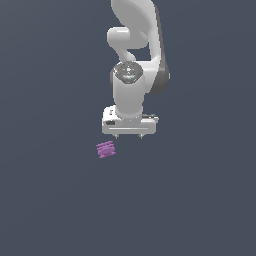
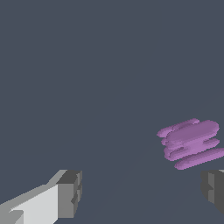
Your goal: Pick up the object and move it to a goal position.
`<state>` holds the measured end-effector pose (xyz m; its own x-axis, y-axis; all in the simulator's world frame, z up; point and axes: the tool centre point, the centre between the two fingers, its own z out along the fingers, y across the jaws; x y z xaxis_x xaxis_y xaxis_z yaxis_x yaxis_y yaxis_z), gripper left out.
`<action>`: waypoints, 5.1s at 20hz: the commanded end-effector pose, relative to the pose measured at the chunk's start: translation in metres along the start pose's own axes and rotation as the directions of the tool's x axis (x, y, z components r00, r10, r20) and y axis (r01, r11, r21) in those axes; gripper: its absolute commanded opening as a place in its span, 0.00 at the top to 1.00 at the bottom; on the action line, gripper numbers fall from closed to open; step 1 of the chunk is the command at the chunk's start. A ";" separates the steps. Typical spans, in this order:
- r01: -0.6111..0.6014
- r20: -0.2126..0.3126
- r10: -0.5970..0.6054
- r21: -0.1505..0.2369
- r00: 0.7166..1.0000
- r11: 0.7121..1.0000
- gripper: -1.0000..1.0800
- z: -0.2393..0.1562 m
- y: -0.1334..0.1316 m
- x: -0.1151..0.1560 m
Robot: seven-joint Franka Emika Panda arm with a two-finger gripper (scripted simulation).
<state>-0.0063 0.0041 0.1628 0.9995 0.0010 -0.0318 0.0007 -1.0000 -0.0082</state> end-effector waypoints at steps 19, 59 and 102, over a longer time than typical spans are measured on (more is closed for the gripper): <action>-0.002 -0.018 0.001 -0.004 1.000 1.000 0.04 -0.020 0.003 0.004; -0.909 -0.015 0.909 0.026 0.416 0.416 0.04 0.066 0.103 -0.006; -0.947 -0.018 0.948 0.029 0.319 0.319 1.00 0.120 0.113 -0.007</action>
<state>-0.0169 -0.1085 0.0410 0.3195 -0.9476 -0.0002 -0.9476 -0.3195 -0.0006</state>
